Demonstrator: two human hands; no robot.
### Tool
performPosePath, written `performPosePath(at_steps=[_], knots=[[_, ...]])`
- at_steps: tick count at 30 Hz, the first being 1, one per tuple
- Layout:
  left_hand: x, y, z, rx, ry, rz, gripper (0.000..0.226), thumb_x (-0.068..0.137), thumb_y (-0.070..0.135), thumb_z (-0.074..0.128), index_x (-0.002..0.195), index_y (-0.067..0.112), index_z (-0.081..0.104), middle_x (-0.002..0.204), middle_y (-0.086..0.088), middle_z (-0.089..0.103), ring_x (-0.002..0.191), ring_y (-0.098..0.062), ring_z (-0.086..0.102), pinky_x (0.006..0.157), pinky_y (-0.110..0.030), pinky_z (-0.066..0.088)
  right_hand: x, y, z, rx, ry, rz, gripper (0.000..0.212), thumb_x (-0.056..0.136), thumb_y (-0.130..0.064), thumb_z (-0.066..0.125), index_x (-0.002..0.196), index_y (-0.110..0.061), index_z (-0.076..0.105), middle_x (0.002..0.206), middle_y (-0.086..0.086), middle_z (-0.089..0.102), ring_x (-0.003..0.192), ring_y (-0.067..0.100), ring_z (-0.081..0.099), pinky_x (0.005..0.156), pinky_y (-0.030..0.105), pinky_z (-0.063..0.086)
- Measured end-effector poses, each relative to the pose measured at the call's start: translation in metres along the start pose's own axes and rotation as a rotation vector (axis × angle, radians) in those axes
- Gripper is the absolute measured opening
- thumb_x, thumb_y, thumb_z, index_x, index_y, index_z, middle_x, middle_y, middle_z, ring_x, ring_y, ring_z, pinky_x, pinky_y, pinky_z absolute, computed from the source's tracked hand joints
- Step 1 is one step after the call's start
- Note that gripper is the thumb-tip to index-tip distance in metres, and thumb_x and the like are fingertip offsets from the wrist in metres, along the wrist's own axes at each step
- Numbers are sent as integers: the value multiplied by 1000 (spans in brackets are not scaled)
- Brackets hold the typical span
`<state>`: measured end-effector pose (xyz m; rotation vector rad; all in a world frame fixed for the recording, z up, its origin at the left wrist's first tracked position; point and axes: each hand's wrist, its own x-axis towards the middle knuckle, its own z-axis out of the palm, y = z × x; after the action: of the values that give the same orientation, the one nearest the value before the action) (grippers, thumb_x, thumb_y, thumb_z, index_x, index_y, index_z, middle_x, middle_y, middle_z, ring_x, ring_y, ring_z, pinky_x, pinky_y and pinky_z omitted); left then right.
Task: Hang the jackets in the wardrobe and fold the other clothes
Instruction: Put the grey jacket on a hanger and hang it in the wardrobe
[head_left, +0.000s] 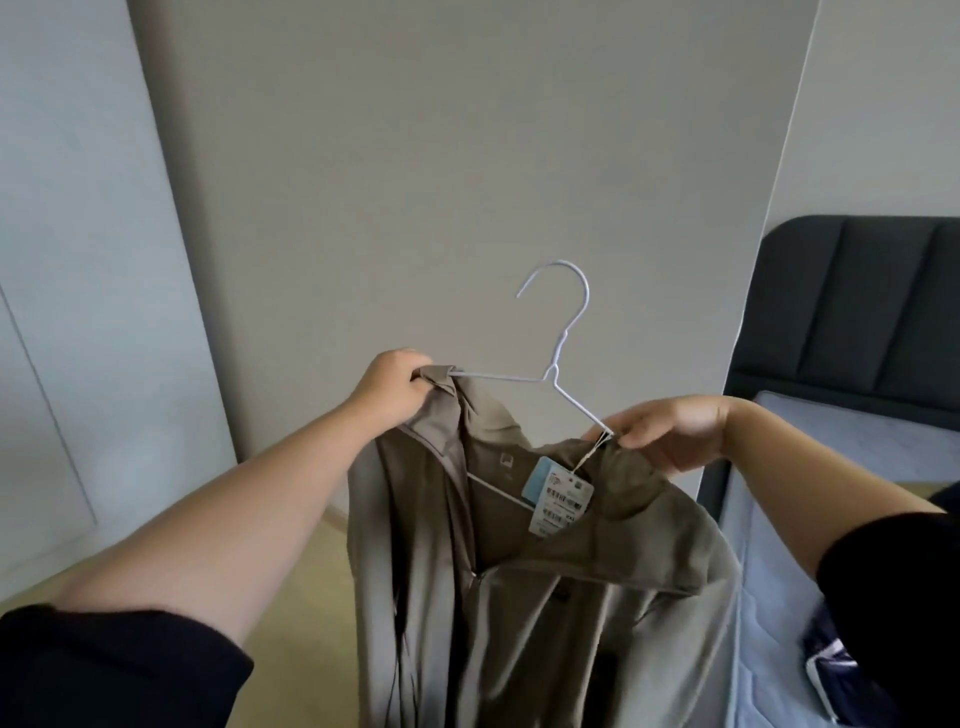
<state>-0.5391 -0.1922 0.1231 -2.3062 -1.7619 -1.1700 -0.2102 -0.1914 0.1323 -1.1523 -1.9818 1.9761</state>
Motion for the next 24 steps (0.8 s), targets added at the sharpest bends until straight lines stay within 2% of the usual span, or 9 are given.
performPosePath(at_steps=[2,4,6,10,14,18,19,22,24], knots=[[2,5,2,-24,5,21,18,83,-4,53,69,6,60,68,2,47,72,-19,47,56,-20,26,-2,-1,-1,10,-11,-11,52,76,-25,69,124,-11,56,121,16,60,107,32,58,93,46,47],[3,10,4,-43,10,37,15,81,-5,53,74,2,64,74,-1,52,74,-19,49,60,-21,27,5,-4,5,-39,114,-11,27,90,-25,54,112,-13,63,104,11,65,87,22,63,72,32,54],[5,16,10,-56,7,47,16,80,-5,52,74,5,64,75,1,52,76,-20,50,64,-25,31,18,-9,17,-216,267,-25,24,97,-23,47,95,-11,67,88,8,63,71,16,58,64,25,45],[5,31,20,-64,-21,61,26,82,0,52,69,22,55,69,12,47,76,-20,49,72,-32,40,42,-23,43,-487,267,10,25,89,-34,62,76,-13,63,63,-2,57,57,9,52,56,20,44],[3,39,25,-72,-44,72,25,82,0,52,69,21,57,69,12,47,77,-21,49,73,-34,42,48,-22,48,-814,285,110,23,81,-27,71,63,-19,60,55,-6,55,55,10,53,53,17,47],[1,28,23,-86,-20,0,19,84,2,54,71,14,60,75,4,53,79,-23,52,73,-35,43,44,-20,34,-474,830,-340,30,86,-10,62,59,-23,60,61,-6,56,64,12,52,64,25,43],[-1,25,23,-102,-6,-25,21,83,3,55,68,17,58,72,5,53,77,-22,52,70,-34,42,42,-20,28,-348,854,-402,34,87,-9,61,56,-24,60,62,-5,57,68,14,53,68,26,42],[-4,22,27,-121,22,-78,28,81,1,56,64,23,54,65,8,52,71,-21,50,64,-30,38,34,-20,28,-389,517,-187,22,91,-15,59,71,-15,69,78,7,66,78,19,59,78,32,51],[-4,20,31,-121,63,-131,29,78,0,54,63,24,54,65,9,54,72,-21,52,65,-30,39,30,-19,25,-319,495,-168,23,94,-18,55,76,-8,66,76,9,66,69,15,60,64,23,52]])
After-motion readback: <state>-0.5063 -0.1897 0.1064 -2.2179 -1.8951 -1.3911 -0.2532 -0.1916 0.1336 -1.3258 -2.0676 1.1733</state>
